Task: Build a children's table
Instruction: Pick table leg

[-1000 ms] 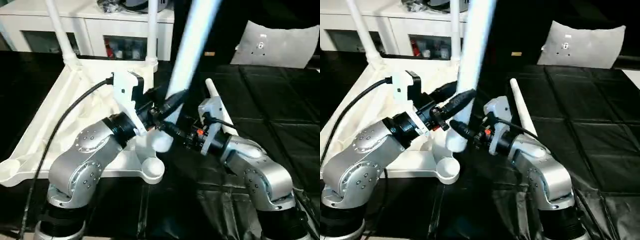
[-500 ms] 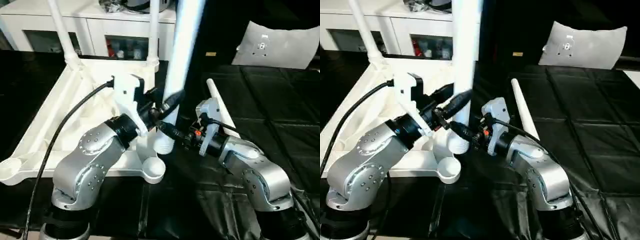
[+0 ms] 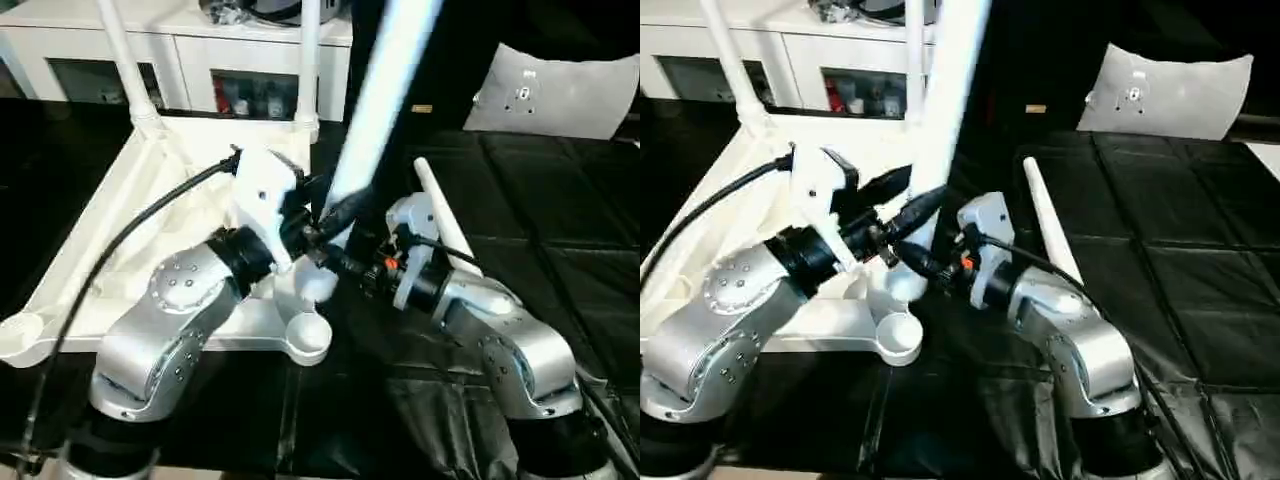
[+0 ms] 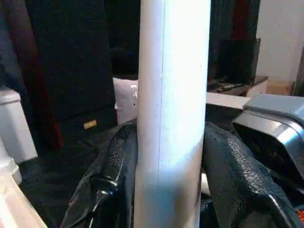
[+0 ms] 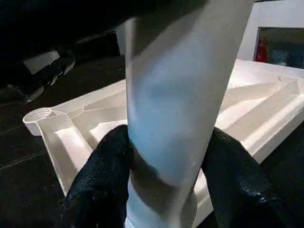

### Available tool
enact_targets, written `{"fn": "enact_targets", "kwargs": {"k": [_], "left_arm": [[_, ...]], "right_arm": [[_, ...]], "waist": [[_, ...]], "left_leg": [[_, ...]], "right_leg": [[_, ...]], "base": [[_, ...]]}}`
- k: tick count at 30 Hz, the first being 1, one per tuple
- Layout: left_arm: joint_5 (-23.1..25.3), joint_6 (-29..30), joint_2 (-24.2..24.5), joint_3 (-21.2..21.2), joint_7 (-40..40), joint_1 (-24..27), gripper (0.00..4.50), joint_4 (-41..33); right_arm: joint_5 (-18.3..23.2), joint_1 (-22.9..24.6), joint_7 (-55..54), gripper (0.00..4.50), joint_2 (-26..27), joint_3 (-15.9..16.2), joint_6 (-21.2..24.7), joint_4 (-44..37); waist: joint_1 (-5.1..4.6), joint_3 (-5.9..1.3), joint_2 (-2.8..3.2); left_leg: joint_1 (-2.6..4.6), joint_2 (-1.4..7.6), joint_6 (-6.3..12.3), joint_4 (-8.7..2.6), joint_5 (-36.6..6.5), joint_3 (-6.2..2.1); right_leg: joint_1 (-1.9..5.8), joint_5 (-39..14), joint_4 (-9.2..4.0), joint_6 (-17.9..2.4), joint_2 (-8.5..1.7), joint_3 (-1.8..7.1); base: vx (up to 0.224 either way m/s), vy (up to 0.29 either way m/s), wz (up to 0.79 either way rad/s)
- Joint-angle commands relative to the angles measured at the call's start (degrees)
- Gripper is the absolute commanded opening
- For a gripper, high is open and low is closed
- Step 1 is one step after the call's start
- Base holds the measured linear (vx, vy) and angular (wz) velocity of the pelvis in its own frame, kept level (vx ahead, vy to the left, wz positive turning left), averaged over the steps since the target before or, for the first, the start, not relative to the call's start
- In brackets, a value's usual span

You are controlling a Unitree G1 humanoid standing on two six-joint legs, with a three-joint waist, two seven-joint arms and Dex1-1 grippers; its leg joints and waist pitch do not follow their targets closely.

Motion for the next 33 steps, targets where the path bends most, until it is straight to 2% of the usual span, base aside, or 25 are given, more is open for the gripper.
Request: {"fn": "enact_targets", "kwargs": {"k": [1, 2, 5, 10, 11, 12, 14, 16, 17, 19, 21, 23, 26, 29, 33], "left_arm": [[3.2, 0.2, 1.7, -0.8, -0.6, -0.5, 1.81, 1.6], [4.2, -0.4, 2.9, -1.7, -1.2, -0.6, 1.81, 1.8], [4.0, 0.3, 2.2, -1.0, -0.1, -0.2, 1.81, 2.3], [-2.0, 5.2, -4.0, 6.4, 6.5, -0.1, 1.81, 4.3], [-2.6, 5.5, -4.7, 7.8, 7.6, -0.4, 1.81, 4.9], [-3.6, 6.0, -5.6, 9.7, 9.1, -0.9, 1.81, 5.8], [-5.8, 6.7, -6.7, 12.7, 11.1, -1.6, 1.81, 7.2], [-7.6, 7.5, -7.0, 15.9, 12.1, -2.6, 1.81, 8.7], [-8.1, 7.9, -6.9, 16.7, 12.1, -2.9, 1.80, 9.1], [-9.2, 9.0, -6.6, 18.7, 11.7, -3.7, 1.80, 10.2], [-10.2, 9.9, -6.5, 19.5, 11.5, -4.2, 1.80, 10.6], [-12.9, 11.2, -6.3, 20.9, 10.7, -5.1, 1.80, 11.3], [-15.7, 12.4, -6.0, 21.8, 9.6, -6.1, 1.80, 11.8], [-18.2, 13.1, -6.1, 22.5, 7.4, -7.1, 1.80, 11.8], [-23.3, 14.9, -5.4, 22.4, 1.0, -8.5, 1.80, 10.3]], "right_arm": [[0.8, -1.0, 1.6, 1.86, 0.0, 1.0, -1.8, -1.8], [0.9, -1.1, 1.6, 1.86, 0.1, 1.0, -1.9, -1.7], [0.9, -1.1, 1.6, 1.86, 0.1, 1.0, -2.0, -1.6], [0.3, -1.8, 0.2, 1.86, 0.4, 0.6, -2.0, -1.2], [1.3, -2.0, 0.6, 1.86, 0.6, 0.2, -1.3, -1.3], [2.3, -2.2, 1.0, 2.21, 0.7, -0.2, -0.6, -1.5], [4.5, -2.5, 1.7, 2.56, 0.9, -1.2, 0.7, -2.2], [7.5, -3.1, 2.1, 2.62, 1.0, -3.4, 2.6, -2.6], [8.8, -3.4, 2.5, 2.85, 1.0, -4.2, 3.4, -2.8], [12.0, -4.2, 3.3, 2.92, 0.4, -6.2, 5.7, -3.1], [13.3, -4.6, 3.8, 3.08, -0.1, -7.1, 6.7, -3.1], [16.0, -6.3, 4.1, 3.21, -1.1, -9.8, 9.1, -1.9], [17.3, -8.3, 3.6, 3.44, -2.3, -11.8, 10.9, 0.4], [15.9, -9.9, 4.2, 3.56, -4.5, -11.4, 12.1, 2.5], [16.9, -11.8, 8.8, 3.56, -8.3, -9.5, 15.0, 4.3]], "waist": [[-0.18, -3.42, -0.25], [-0.13, -3.46, -0.26], [-0.19, -3.52, -0.16], [-0.16, -3.46, -0.44], [-0.20, -3.44, -0.43], [-0.19, -3.47, -0.48], [-0.15, -3.51, -0.57], [-0.35, -3.47, -0.59], [-0.55, -3.56, -0.60], [-0.52, -3.67, -0.31], [-0.44, -3.74, -0.31], [-0.17, -3.71, -0.38], [0.31, -3.61, -0.50], [0.46, -3.59, -0.64], [0.59, -3.72, -0.79]], "left_leg": [[0.98, 3.29, -1.71, -4.09, -6.3, -0.66], [0.99, 3.30, -1.65, -4.08, -6.1, -0.69], [0.99, 3.30, -1.91, -4.01, -5.5, -0.65], [0.84, 3.11, -2.06, -3.88, -5.9, -0.50], [0.87, 3.15, -2.02, -3.89, -6.2, -0.47], [0.88, 3.14, -1.75, -3.85, -6.3, -0.51], [0.91, 3.06, -1.43, -3.74, -6.0, -0.51], [0.78, 2.80, -0.73, -3.67, -6.2, -0.63], [0.76, 2.89, -0.53, -3.68, -5.7, -0.71], [1.01, 3.07, -0.50, -3.66, -5.1, -0.75], [1.16, 3.18, -0.81, -3.67, -5.1, -0.69], [1.09, 3.13, -0.76, -3.65, -4.8, -0.67], [1.18, 3.02, -1.42, -3.72, -5.6, -0.56], [1.06, 3.01, -1.97, -3.69, -5.5, -0.44], [0.90, 2.97, -1.41, -3.54, -4.4, -0.41]], "right_leg": [[2.04, -0.9, -4.22, -8.0, -4.66, 2.29], [2.04, -0.5, -4.19, -7.9, -4.67, 2.27], [2.07, 1.0, -3.92, -8.4, -4.68, 2.23], [2.26, 0.3, -4.04, -9.8, -4.80, 2.26], [2.21, 0.0, -4.08, -9.8, -4.76, 2.28], [2.22, -0.4, -4.12, -9.8, -4.77, 2.26], [2.25, -0.1, -4.04, -10.1, -4.72, 2.26], [2.41, -0.5, -4.12, -9.0, -4.52, 2.23], [2.46, -0.6, -4.18, -8.4, -4.68, 2.24], [2.23, 0.1, -4.06, -8.7, -4.61, 2.18], [2.01, 1.0, -3.92, -9.5, -4.47, 2.08], [2.08, 2.0, -3.83, -10.1, -4.52, 2.05], [1.99, -0.1, -3.92, -10.6, -4.64, 2.04], [2.13, -0.7, -4.04, -10.3, -4.78, 2.11], [2.35, 0.5, -3.90, -10.4, -4.82, 2.10]], "base": [[0.000, 0.000, 0.00], [0.000, 0.000, 0.00], [0.000, 0.000, 0.00], [0.000, 0.000, 0.00], [0.000, 0.000, 0.00], [0.000, 0.000, 0.00], [0.000, 0.000, 0.00], [0.000, 0.000, 0.00], [0.000, 0.000, 0.00], [0.000, 0.000, 0.00], [0.000, 0.000, 0.00], [0.000, 0.000, 0.00], [0.000, 0.000, 0.00], [0.000, 0.000, 0.00], [0.000, 0.000, 0.00]]}}
